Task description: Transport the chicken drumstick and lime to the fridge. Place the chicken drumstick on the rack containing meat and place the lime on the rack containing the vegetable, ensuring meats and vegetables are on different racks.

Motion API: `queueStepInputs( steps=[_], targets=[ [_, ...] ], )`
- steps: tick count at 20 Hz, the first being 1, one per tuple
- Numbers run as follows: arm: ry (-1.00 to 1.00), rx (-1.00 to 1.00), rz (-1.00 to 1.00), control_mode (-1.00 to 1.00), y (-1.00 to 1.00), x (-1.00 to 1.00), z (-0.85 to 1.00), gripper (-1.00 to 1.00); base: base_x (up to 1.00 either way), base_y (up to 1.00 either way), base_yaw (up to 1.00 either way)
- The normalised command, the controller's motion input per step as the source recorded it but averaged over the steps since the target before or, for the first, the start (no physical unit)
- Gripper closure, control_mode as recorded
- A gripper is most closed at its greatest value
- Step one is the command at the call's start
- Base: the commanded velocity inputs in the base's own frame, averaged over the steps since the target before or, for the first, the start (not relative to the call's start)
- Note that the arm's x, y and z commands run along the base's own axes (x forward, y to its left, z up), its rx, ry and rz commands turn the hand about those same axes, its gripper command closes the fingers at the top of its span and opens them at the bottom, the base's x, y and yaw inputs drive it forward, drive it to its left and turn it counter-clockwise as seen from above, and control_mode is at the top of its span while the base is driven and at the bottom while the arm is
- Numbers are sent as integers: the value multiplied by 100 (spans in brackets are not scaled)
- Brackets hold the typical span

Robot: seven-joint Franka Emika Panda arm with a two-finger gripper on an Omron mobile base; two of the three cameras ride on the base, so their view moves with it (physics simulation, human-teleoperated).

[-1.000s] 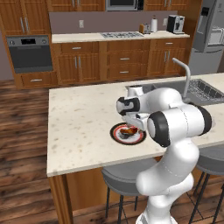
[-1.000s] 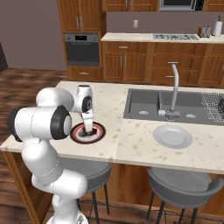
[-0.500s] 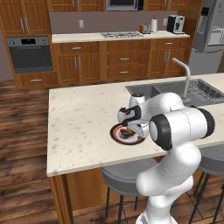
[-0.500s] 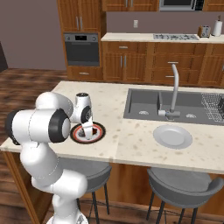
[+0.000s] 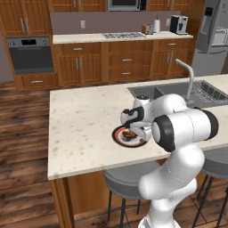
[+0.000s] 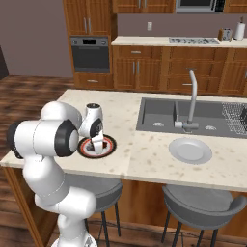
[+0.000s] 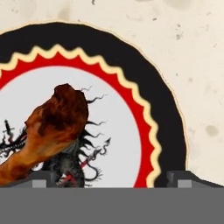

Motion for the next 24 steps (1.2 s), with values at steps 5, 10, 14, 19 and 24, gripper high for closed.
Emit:
queueStepInputs(
  steps=[5,10,14,19,24],
  targets=[
    [-6,0,0,-100,0,12,3,-100,0,0,0],
    [0,1,-1,-100,0,16,33,-100,0,0,0],
    [0,0,0,-100,0,37,3,-100,0,0,0],
    [3,0,0,-100,0,21,-12,-100,0,0,0],
    [2,1,0,-100,0,17,-20,-100,0,0,0]
  ],
)
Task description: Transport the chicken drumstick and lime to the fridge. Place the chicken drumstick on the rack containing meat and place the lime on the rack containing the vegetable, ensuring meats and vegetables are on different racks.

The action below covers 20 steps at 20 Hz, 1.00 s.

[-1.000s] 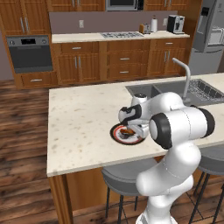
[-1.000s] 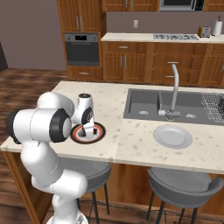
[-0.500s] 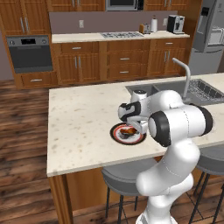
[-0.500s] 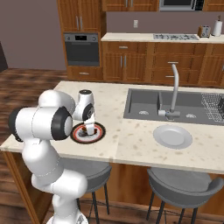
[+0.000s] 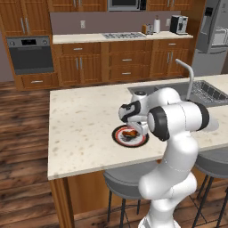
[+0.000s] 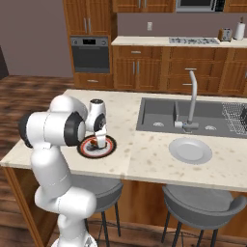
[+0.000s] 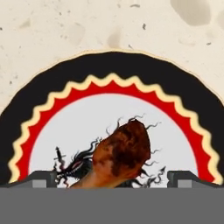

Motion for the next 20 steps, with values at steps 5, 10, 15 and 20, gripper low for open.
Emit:
queueStepInputs(
  steps=[5,10,15,20],
  targets=[
    [4,2,0,-100,0,1,-31,-100,0,0,0],
    [4,8,0,-100,0,-37,-28,-100,0,0,0],
    [0,10,-1,-100,0,-28,-50,-100,0,0,0],
    [0,4,-2,-100,0,-1,-55,-100,0,0,0]
  ],
)
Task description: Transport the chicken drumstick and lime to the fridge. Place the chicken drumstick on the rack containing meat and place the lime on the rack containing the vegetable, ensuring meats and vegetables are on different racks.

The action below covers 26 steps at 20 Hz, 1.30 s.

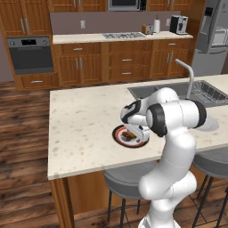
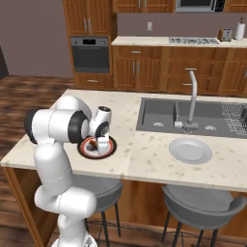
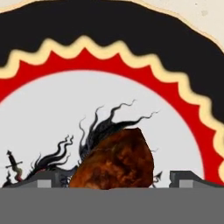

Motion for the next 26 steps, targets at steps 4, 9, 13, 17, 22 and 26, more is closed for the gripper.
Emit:
queueStepInputs(
  steps=[4,9,13,17,22,26],
  targets=[
    [-4,0,-4,-100,8,4,-28,-100,0,0,0],
    [-2,0,-3,-100,31,11,-29,-100,0,0,0],
    [0,0,-4,-100,51,12,-54,100,0,0,0],
    [0,0,-4,-100,37,14,-43,100,0,0,0],
    [0,0,-4,-100,26,11,-29,100,0,0,0],
    [0,0,-3,-100,9,7,-21,100,0,0,0]
  ],
)
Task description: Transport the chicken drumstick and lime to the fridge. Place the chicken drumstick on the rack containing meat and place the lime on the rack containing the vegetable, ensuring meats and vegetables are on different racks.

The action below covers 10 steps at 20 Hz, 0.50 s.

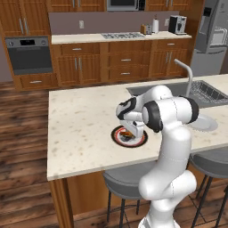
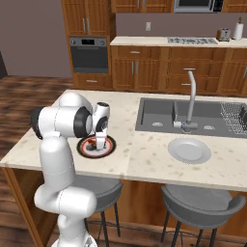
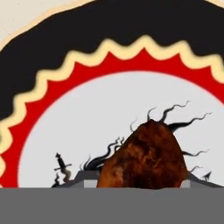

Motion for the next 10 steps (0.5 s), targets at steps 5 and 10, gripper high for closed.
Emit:
queueStepInputs(
  steps=[5,10],
  targets=[
    [-4,0,0,-100,0,-6,-4,100,0,0,0],
    [-12,0,-3,-100,0,-43,23,100,0,0,0]
  ],
)
